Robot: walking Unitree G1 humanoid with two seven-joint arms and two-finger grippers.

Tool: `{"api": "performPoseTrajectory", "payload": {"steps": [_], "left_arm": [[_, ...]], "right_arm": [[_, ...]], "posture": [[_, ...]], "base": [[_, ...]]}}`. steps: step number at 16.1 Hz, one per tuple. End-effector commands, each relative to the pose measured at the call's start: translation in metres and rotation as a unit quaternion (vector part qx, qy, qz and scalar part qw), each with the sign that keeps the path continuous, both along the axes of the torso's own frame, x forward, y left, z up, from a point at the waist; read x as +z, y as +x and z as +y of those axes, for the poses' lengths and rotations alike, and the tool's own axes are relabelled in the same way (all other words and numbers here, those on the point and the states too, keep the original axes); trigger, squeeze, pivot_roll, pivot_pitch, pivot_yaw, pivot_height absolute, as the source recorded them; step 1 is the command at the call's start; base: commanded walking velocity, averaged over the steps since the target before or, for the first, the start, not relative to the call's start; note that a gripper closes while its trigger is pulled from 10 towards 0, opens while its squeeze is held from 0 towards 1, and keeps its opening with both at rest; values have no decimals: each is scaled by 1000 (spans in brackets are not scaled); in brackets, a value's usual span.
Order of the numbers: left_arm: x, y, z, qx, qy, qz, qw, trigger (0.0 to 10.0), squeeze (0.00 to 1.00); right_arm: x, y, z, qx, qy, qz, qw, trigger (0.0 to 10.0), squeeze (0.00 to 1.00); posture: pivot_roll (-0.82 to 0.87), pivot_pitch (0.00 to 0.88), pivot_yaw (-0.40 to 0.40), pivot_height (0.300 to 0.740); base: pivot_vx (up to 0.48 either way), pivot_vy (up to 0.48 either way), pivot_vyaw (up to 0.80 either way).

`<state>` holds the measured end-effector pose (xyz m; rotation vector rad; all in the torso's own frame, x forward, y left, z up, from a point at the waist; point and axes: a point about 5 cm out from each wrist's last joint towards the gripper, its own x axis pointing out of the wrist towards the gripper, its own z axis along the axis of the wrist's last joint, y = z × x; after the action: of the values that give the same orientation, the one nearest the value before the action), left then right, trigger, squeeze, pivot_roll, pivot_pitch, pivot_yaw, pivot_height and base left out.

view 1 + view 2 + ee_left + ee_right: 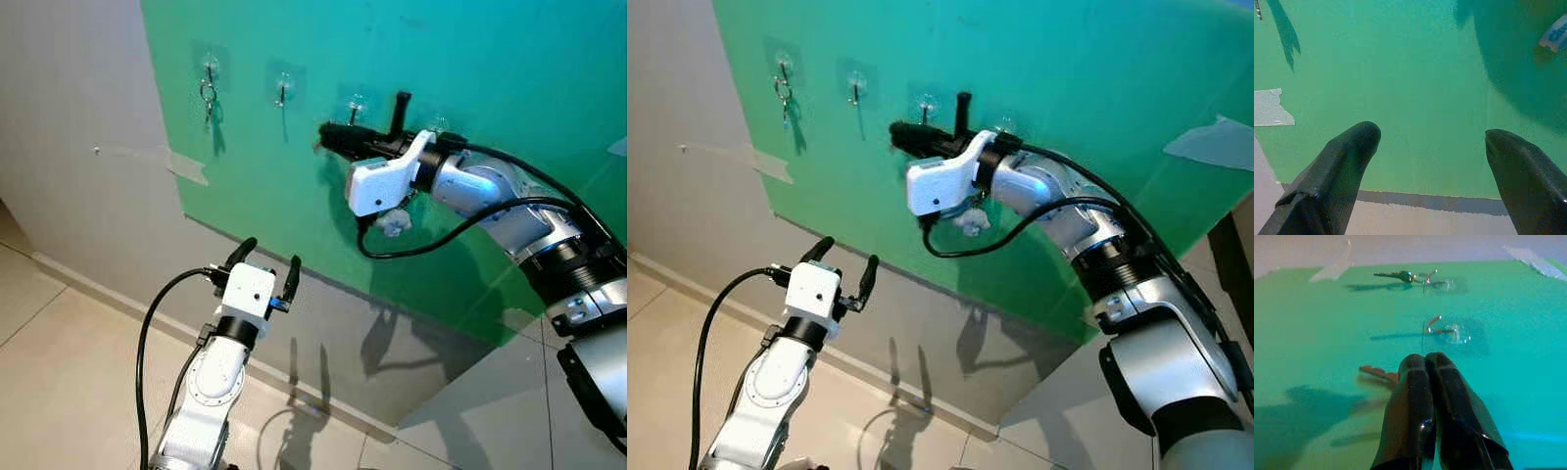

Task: Hang keys on a hook

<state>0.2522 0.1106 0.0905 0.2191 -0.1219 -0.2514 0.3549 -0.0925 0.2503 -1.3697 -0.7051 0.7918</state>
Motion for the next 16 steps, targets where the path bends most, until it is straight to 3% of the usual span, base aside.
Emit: {"api": "performPoseTrajectory", "payload": {"steps": [1, 12, 13, 16], "left_arm": [[3, -1, -4, -9, -3, -5, 1000, 10000, 0], [-1, -1, -4, -5, -3, 4, 1000, 10000, 0], [-1, -1, -5, -5, -3, 4, 1000, 10000, 0], [-1, -1, -4, -4, -2, 5, 1000, 10000, 0]], "right_arm": [[9, 3, -2, -1, -9, -22, 1000, 10000, 0], [4, 14, -16, -10, -90, -136, 987, 10000, 0], [5, 15, -17, -12, -85, -130, 988, 10000, 0], [3, 25, -22, -72, 29, -7, 997, 10000, 0]], "posture": [[-93, 0, -116, 736], [-94, 0, -115, 736], [-95, 0, -114, 736], [-93, 0, -114, 736]], "base": [[0, 0, 0], [0, 0, 0], [0, 0, 0], [0, 0, 0]]}}
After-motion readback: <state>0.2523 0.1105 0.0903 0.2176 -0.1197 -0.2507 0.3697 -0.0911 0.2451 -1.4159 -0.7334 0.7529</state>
